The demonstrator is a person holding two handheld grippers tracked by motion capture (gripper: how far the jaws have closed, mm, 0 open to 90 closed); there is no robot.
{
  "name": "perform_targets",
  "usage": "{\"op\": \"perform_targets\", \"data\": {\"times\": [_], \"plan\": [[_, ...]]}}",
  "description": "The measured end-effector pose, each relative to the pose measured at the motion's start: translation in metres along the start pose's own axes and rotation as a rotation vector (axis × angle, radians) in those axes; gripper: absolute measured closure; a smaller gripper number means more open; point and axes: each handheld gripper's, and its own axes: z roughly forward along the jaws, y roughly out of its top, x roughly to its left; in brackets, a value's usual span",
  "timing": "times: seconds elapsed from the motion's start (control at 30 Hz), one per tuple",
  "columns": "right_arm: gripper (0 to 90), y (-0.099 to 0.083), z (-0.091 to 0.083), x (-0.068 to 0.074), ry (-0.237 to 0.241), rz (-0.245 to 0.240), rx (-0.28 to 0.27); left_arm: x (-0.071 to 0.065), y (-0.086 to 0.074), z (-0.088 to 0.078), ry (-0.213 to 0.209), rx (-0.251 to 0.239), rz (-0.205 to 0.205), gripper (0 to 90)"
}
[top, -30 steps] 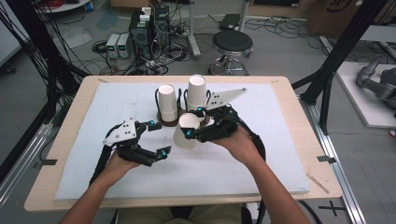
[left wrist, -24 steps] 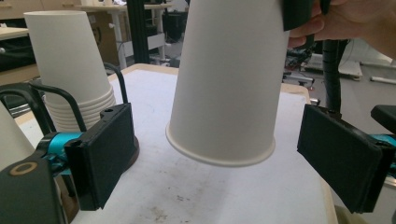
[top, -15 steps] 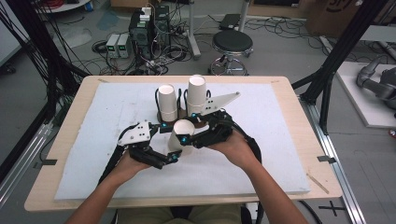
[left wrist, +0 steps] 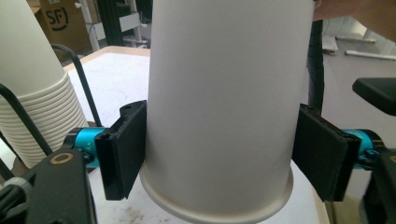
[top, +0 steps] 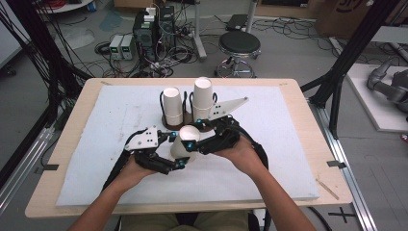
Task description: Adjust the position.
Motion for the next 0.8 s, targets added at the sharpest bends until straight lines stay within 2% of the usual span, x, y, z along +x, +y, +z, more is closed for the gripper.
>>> {"op": "perform_targets", "data": {"times": [0.13,0.2,0.23,0.3,0.33,0.37,0.53,0.67,0.8], "plan": [[33.7,-0.002,0.000,-0.002,0.007,0.018,0.004,0.001,0.001,-0.001,-0.009,0.026,0.007,27.8],[20.6,-0.003,0.002,-0.002,-0.002,0.017,0.014,0.001,0.003,-0.001,-0.009,0.042,0.016,28.2],[20.6,-0.003,0.002,-0.002,-0.002,0.017,0.014,0.001,0.003,-0.001,-0.009,0.042,0.016,28.3],[18.0,-0.004,0.001,-0.001,-0.018,0.006,0.016,0.001,0.007,-0.001,-0.003,0.090,0.033,28.5],[18.0,-0.004,0.001,-0.001,-0.018,0.006,0.016,0.001,0.007,-0.001,-0.003,0.090,0.033,28.6],[17.3,-0.003,0.000,-0.001,-0.013,-0.003,0.013,0.001,0.010,-0.001,0.002,0.134,0.047,28.6],[16.5,-0.001,-0.005,-0.002,-0.056,-0.103,0.067,0.005,0.022,0.000,0.005,0.249,0.082,28.7],[16.5,-0.003,-0.003,-0.005,-0.060,-0.141,0.127,0.007,0.030,0.003,0.006,0.347,0.117,28.7],[16.5,-0.005,0.002,-0.006,-0.060,-0.178,0.192,0.008,0.036,0.005,-0.003,0.414,0.136,28.6]]}}
